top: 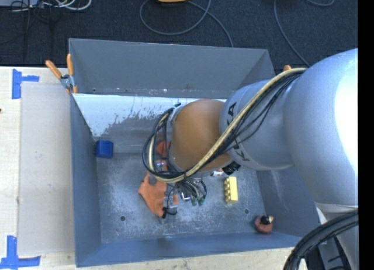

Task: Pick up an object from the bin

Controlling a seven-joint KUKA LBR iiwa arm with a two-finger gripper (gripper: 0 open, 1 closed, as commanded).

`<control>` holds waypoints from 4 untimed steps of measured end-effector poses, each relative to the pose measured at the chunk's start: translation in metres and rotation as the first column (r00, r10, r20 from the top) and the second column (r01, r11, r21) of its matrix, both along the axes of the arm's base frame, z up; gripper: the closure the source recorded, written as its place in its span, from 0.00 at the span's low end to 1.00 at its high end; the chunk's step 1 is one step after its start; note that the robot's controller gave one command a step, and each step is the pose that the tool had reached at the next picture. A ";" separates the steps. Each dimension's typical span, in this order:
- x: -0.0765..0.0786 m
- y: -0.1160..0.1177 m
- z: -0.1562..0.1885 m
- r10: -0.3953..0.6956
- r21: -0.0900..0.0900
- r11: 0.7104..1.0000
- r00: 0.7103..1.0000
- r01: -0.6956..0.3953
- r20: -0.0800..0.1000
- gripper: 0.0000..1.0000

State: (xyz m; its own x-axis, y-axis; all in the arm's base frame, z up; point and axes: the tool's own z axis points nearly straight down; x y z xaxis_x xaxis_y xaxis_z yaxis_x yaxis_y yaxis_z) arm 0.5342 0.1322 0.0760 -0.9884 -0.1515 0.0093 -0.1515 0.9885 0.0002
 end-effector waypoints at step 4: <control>0.047 0.010 -0.005 -0.161 0.000 0.987 0.987 0.161 0.000 0.00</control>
Offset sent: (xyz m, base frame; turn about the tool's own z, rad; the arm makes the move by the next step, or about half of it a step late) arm 0.0312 0.0231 -0.0060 -0.5896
